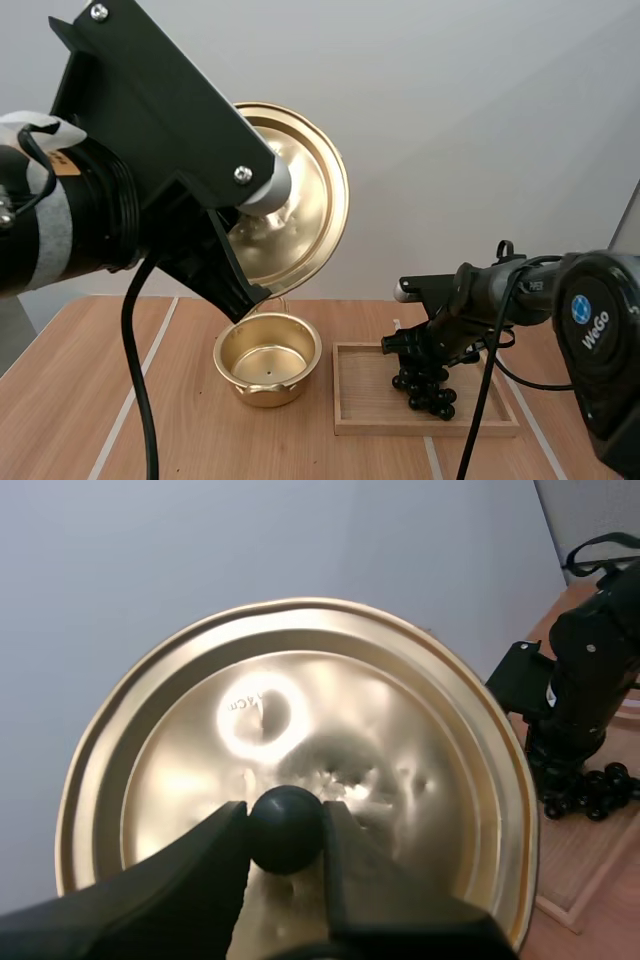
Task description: Open the lid, put the grape in the pot, and close it
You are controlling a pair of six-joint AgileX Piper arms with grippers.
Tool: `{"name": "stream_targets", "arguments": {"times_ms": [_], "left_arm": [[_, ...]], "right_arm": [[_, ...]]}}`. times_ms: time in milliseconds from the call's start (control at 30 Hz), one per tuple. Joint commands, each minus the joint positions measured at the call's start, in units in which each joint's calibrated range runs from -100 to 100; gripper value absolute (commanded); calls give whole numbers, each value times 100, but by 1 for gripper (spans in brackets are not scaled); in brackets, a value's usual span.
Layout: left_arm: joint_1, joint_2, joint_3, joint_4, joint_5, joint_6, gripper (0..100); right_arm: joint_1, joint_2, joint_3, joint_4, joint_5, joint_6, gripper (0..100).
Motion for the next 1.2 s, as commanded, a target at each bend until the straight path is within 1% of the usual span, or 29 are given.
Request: {"name": "stream_targets", "arguments": {"times_ms": [0,200,267,300,333,367,533,600,667,733,767,800,833,900,933,1033,1167], "left_arm": [[-16,-37,-32,14,49,-156,0],[-16,-37,-78,14,49,-311,0],[-16,-37,-205,14,49,-370,0],[-16,-37,-332,14,49,-451,0],[-16,-37,-436,14,49,-505,0],[-16,-37,-656,14,49,-637,0],[-16,-37,-1572,14,154,-936,0],[-16,-37,-1936,14,340,-979,0],[-16,-37,-2236,14,507,-979,0],[-16,-37,-2409,14,635,-979,0],[-16,-37,-2515,37,672,-1004,0],[-16,-37,-2528,64,695,-1038,0],[-16,-37,-2602,113,708,-1137,0],[-16,-37,-2647,219,746,-1190,0],[-16,-37,-2660,248,765,-1197,0],[-16,-37,-2659,343,762,-1197,0],[-16,-37,-2659,453,762,-1197,0]], "right_arm": [[-16,415,-34,-78,-441,17,100],[-16,714,-34,-116,-507,17,100],[-16,724,-34,-116,-507,17,76],[-16,724,-34,-116,-507,17,45],[-16,724,-34,-116,-507,17,30],[-16,724,-34,-116,-478,17,0],[-16,485,-34,-66,-246,28,0],[-16,268,-34,83,-169,28,0],[-16,-175,-34,270,-108,18,0],[10,-443,-34,284,-108,7,0],[67,-754,-34,335,-108,-89,0],[95,-833,-34,378,-108,-148,0],[180,-1133,-34,514,-108,-350,0],[329,-1460,-34,580,-108,-491,0],[386,-1557,-34,594,-108,-490,0],[738,-2032,-34,604,-142,-506,0],[1232,-2360,-34,604,-444,-572,0]]}}
